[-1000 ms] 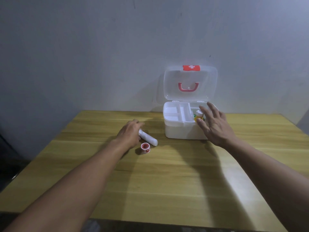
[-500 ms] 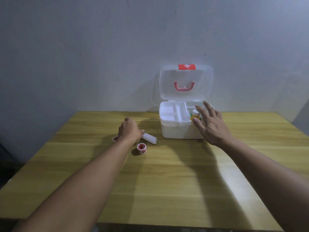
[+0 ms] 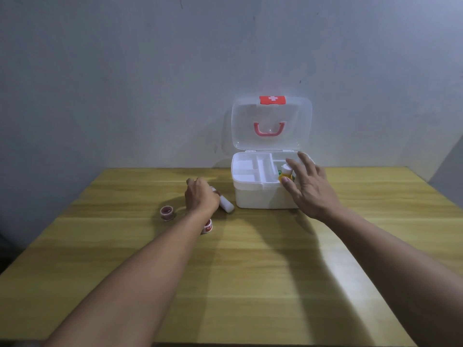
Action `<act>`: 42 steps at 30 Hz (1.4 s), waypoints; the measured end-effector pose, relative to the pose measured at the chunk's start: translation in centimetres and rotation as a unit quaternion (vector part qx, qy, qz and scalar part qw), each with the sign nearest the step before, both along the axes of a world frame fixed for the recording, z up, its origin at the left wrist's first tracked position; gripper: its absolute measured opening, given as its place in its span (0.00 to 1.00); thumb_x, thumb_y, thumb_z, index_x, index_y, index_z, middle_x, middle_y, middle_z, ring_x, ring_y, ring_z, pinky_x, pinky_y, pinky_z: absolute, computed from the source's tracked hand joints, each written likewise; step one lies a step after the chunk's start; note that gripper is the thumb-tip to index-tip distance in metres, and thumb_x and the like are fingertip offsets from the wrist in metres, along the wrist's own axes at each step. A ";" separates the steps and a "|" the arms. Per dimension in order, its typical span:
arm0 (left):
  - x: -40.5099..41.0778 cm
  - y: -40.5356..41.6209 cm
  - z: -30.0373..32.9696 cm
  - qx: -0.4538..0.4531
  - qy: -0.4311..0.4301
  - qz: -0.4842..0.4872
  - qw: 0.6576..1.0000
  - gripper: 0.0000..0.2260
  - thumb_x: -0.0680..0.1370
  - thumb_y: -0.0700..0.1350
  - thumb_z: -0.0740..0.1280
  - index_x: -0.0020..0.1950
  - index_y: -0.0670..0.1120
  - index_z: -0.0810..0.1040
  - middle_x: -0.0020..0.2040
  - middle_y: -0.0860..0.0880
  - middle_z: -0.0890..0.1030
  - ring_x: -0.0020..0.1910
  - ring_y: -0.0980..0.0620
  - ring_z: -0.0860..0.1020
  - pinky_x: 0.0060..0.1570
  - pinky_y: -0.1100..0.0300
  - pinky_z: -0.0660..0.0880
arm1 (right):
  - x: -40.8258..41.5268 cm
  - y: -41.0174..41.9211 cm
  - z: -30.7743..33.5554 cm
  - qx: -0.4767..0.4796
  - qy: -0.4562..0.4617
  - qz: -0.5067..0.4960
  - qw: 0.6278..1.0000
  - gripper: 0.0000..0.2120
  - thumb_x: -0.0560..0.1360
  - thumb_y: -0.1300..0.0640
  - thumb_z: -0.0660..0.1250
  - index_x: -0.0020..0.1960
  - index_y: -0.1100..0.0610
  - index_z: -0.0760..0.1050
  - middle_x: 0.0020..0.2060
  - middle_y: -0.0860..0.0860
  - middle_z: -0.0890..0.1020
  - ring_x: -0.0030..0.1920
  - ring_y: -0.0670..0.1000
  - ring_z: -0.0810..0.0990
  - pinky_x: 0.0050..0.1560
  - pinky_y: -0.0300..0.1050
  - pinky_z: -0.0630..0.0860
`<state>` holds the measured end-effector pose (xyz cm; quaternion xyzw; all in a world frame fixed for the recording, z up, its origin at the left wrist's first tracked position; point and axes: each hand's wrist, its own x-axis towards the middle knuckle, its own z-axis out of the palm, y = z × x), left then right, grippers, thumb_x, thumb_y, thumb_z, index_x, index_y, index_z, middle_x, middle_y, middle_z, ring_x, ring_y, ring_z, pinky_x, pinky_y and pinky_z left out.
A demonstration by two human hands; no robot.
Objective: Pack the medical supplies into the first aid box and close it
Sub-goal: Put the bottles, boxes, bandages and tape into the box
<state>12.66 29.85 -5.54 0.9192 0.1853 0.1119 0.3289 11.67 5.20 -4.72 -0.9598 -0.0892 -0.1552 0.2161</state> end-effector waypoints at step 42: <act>2.6 -4.8 7.1 0.014 -0.089 -0.154 0.984 0.10 0.68 0.40 0.72 0.49 0.44 0.80 0.46 0.45 0.80 0.43 0.45 0.75 0.39 0.59 0.70 | -0.4 0.0 0.5 -0.010 0.003 -0.001 1.000 0.26 0.79 0.38 0.52 0.74 0.46 0.58 0.78 0.50 0.51 0.74 0.60 0.54 0.72 0.56 0.59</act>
